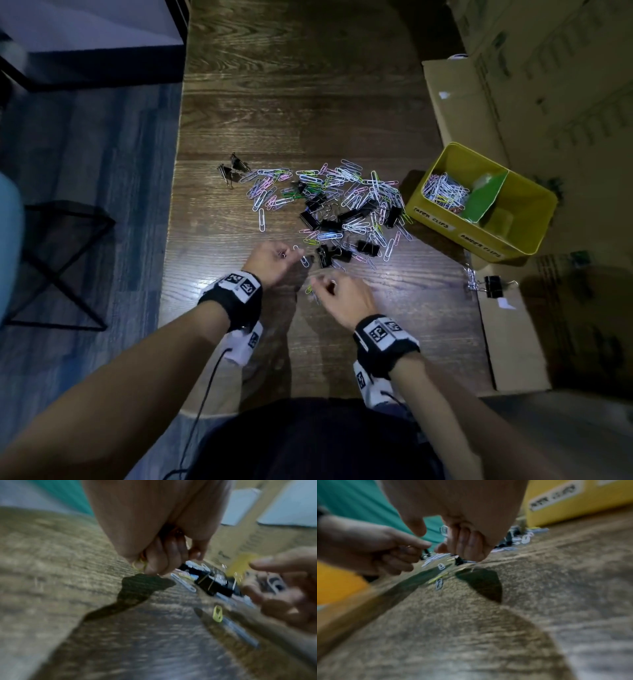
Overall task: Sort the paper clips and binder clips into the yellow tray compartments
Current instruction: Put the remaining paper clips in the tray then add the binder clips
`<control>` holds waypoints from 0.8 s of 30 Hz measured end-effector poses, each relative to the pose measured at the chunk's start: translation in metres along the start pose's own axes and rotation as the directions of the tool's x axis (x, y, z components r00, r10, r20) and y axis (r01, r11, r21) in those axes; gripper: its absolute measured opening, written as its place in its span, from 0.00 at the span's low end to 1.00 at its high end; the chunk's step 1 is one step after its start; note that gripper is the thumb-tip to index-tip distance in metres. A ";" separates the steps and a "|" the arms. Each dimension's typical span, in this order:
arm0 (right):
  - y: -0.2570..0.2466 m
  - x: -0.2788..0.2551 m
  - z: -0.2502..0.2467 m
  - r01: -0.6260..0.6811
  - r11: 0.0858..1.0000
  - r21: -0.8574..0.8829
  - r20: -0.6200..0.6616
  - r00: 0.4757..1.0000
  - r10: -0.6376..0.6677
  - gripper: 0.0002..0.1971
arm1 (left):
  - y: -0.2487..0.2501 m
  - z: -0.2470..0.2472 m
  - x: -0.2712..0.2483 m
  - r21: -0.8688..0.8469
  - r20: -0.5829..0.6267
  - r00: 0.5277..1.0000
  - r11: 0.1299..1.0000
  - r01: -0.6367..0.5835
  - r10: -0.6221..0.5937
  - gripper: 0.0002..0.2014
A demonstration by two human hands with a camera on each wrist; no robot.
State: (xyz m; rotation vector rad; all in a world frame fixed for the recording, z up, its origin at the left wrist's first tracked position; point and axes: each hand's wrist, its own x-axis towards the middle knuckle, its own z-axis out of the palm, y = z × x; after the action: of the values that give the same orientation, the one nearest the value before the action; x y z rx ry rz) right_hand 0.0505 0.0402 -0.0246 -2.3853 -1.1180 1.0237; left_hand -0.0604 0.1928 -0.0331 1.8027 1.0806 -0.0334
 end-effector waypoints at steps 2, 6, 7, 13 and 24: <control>-0.003 0.001 0.009 0.142 0.959 -0.245 0.016 0.990 -0.143 0.18 | -0.003 -0.001 0.004 0.323 0.049 0.993 0.940 -0.114 0.104 0.18; -0.001 0.010 0.018 0.259 0.859 -0.442 0.131 0.966 -0.224 0.20 | 0.001 0.001 0.000 0.647 0.103 0.966 0.722 -0.247 0.238 0.19; 0.000 0.012 0.017 0.262 0.862 -0.433 0.135 0.965 -0.225 0.19 | 0.002 0.002 -0.002 0.687 0.113 0.964 0.682 -0.250 0.240 0.19; -0.003 0.009 0.003 0.263 0.887 -0.378 0.126 0.964 -0.232 0.15 | 0.001 0.002 -0.013 0.725 0.089 0.973 0.656 -0.209 0.211 0.14; -0.005 0.010 0.012 0.316 0.820 -0.478 0.155 0.949 -0.276 0.11 | 0.000 0.003 -0.019 0.682 0.164 0.986 0.719 -0.131 0.024 0.13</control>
State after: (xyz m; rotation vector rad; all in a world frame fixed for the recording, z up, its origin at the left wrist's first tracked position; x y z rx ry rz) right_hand 0.0435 0.0505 -0.0348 -2.4256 -1.9143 0.7942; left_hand -0.0707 0.1776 -0.0259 2.4701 0.9449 -0.5862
